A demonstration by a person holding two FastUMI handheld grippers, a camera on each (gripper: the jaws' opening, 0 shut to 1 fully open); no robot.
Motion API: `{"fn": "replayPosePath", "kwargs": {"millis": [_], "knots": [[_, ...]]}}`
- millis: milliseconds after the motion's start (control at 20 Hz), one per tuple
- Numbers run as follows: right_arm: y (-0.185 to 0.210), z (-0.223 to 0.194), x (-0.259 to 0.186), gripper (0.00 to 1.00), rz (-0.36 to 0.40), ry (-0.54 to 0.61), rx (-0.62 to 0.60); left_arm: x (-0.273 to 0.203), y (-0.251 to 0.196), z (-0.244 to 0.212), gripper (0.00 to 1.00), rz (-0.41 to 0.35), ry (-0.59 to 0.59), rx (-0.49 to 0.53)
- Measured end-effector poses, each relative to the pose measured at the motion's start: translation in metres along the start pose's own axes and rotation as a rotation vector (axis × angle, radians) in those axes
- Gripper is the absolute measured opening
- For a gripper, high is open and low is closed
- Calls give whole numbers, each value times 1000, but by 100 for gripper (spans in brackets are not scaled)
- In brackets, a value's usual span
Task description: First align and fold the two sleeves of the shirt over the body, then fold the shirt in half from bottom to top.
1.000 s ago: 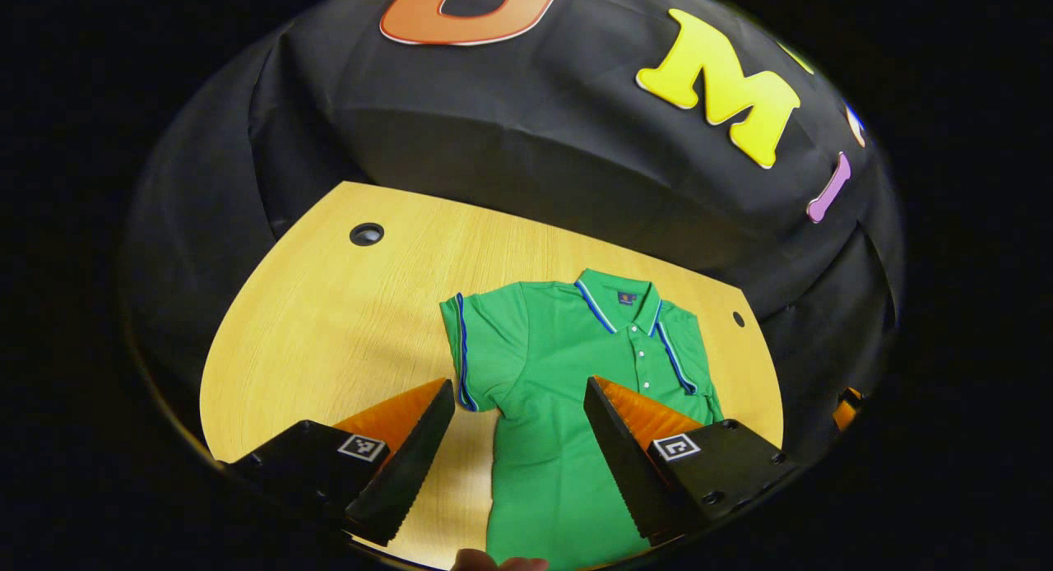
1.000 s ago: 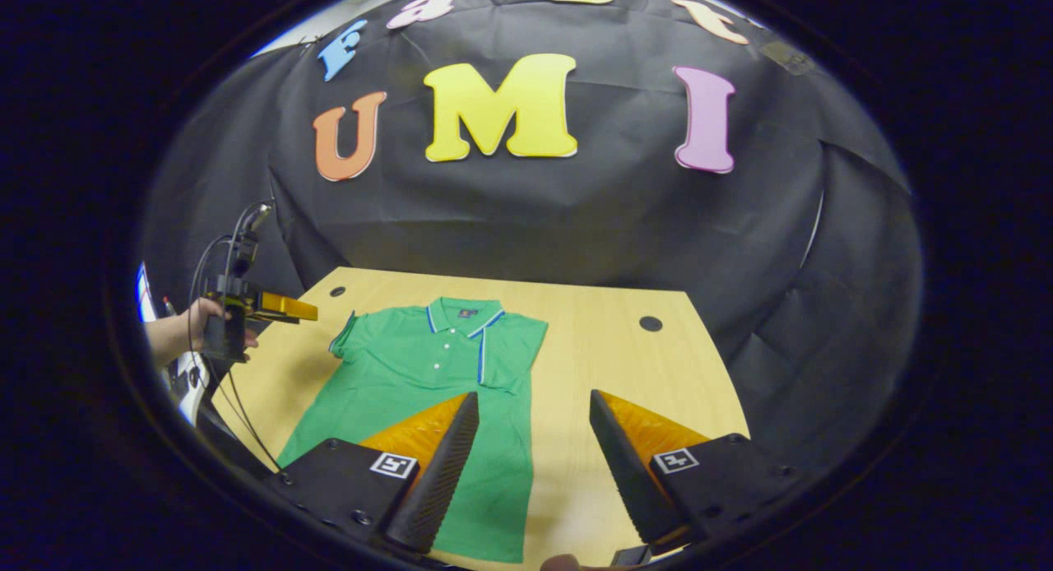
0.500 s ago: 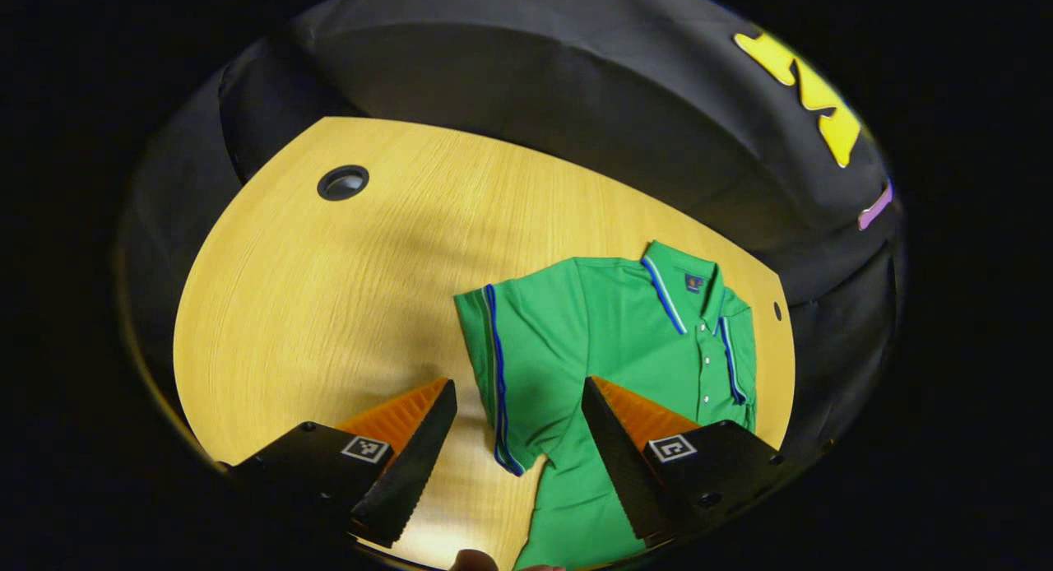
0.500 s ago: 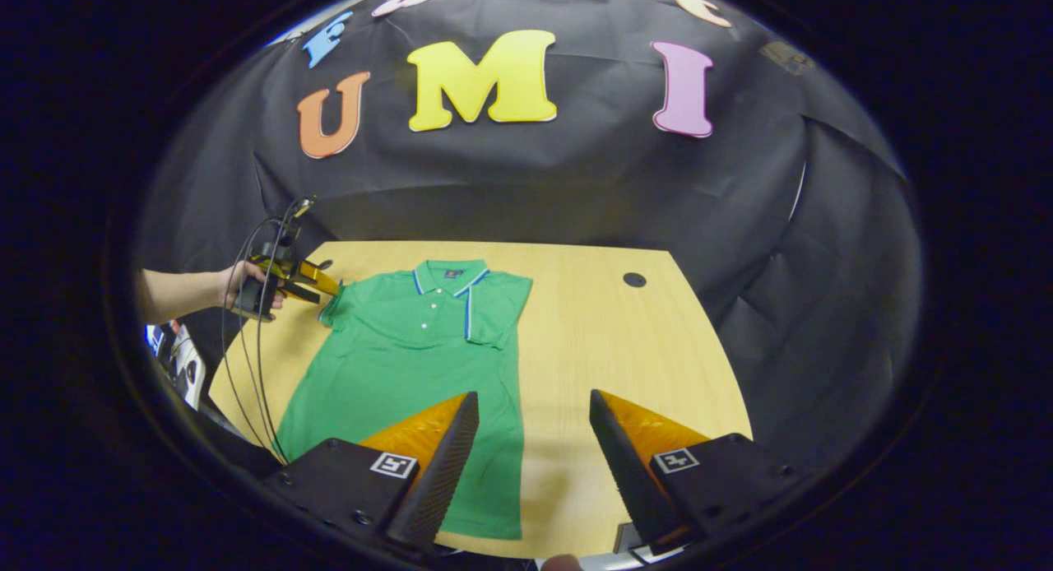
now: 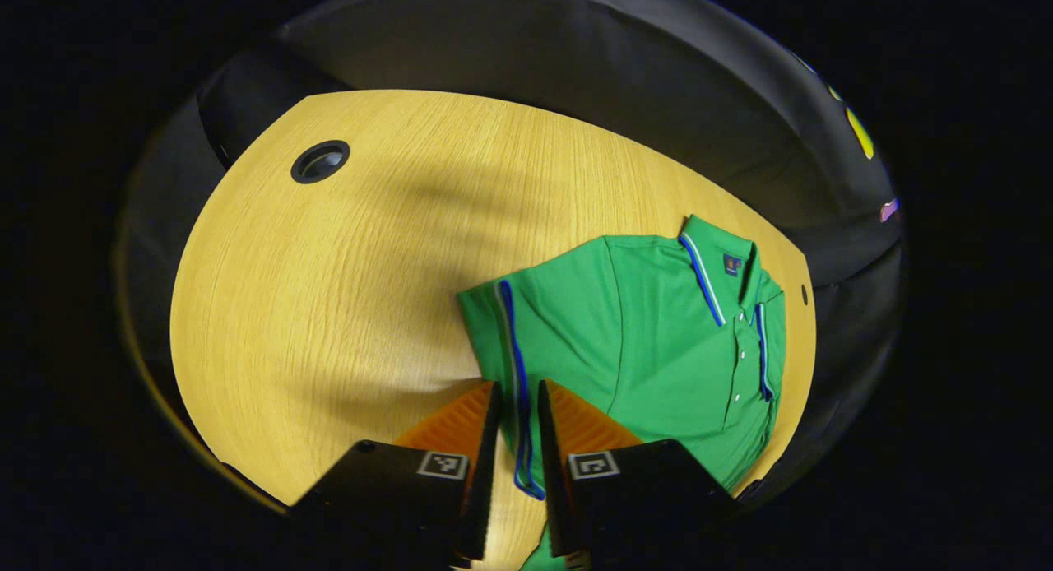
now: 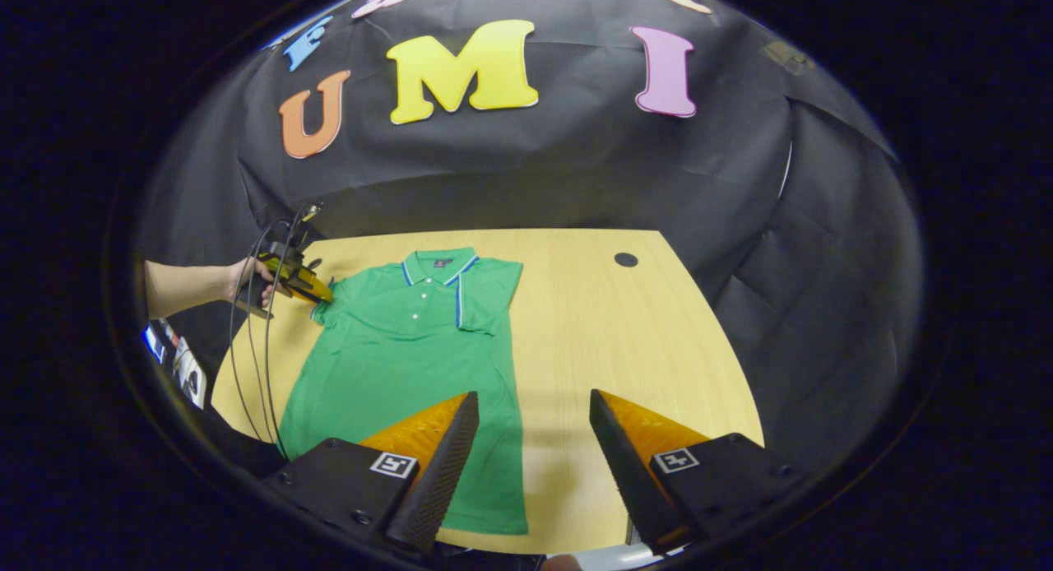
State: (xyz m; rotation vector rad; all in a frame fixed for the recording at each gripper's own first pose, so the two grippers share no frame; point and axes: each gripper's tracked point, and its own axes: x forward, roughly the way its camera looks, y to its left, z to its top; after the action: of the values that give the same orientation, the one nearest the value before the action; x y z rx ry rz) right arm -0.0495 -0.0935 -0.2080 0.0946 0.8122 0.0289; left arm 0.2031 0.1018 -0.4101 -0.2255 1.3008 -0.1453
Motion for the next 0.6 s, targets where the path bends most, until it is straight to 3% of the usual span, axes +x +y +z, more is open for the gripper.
{"fn": "replayPosePath", "kwargs": {"millis": [50,100,150,400,600], "knots": [[-4,0,0,89,-15,-10,-1,0,2,-1,14,11,6,-5],[-7,3,-1,96,-35,-17,-9,-1,0,-1,7,10,9,-13],[-8,2,-1,96,-40,-26,-16,-3,-1,0,4,9,5,-20],[-2,1,-1,97,-24,-38,-19,-22,-9,11,3,2,-45,12],[2,3,-2,98,-6,-47,-18,-43,-41,21,3,-36,-92,64]]}}
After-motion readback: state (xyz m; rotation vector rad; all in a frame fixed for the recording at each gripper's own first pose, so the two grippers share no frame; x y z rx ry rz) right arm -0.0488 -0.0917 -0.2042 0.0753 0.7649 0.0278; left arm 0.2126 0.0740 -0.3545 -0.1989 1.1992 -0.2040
